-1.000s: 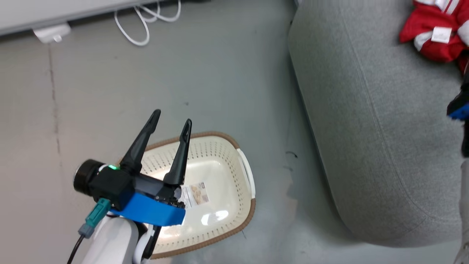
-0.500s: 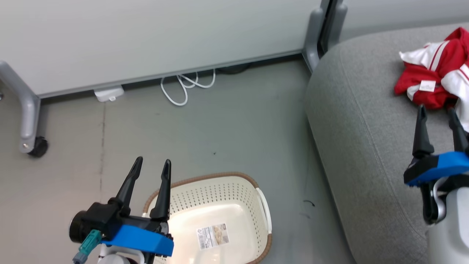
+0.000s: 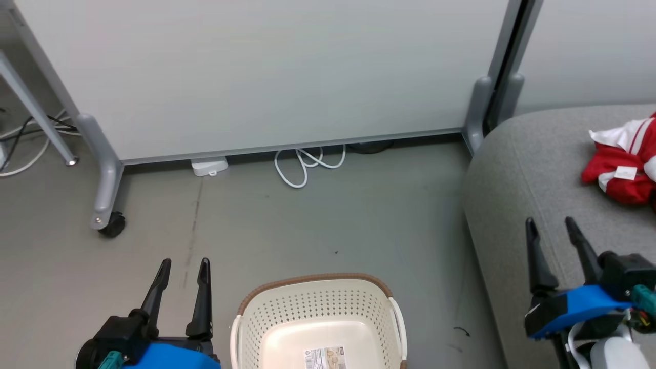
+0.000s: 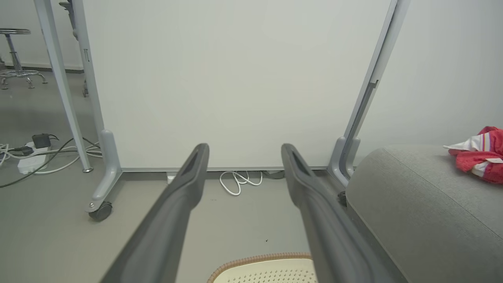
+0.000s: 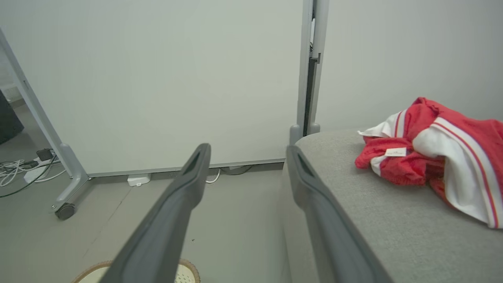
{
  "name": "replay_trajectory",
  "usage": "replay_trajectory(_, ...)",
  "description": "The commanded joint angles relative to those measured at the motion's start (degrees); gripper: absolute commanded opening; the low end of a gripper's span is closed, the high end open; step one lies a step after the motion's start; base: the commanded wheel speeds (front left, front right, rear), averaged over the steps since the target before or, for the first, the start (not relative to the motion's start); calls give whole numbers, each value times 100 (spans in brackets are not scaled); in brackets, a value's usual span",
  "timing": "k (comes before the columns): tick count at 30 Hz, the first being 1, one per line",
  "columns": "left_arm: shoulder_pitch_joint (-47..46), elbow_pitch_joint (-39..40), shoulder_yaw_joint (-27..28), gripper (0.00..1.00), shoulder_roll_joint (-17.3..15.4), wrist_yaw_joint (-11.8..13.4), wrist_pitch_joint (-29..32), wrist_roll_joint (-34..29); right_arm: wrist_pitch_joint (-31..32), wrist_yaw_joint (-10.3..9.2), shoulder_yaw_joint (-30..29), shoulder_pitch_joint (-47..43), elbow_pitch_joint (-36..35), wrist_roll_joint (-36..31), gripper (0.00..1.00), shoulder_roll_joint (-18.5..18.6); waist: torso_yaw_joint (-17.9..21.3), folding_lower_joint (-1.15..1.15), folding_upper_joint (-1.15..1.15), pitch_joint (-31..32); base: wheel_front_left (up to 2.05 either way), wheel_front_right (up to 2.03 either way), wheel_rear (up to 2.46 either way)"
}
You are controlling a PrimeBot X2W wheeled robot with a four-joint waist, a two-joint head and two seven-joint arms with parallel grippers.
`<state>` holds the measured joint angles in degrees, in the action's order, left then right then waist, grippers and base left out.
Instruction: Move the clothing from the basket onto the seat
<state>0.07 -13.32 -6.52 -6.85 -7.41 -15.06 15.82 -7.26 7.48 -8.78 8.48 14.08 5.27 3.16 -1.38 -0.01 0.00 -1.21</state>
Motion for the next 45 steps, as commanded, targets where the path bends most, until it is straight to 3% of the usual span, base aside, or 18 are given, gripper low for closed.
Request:
replay_trajectory(1,63,-11,36,100,7,-11,-17,-40,31,3,51,-144,-63,48,100,-8,-93,1,0,82,0,0,0)
replay_trajectory(14,-3,-179,22,100,-62,-11,-17,37,71,3,695,-618,-312,455,100,-28,-292,1,0,176,0,0,0)
replay_trajectory(45,-56,-273,-240,100,-145,-11,-16,253,-64,3,772,-532,-75,631,100,-29,-210,1,0,93,0,0,0)
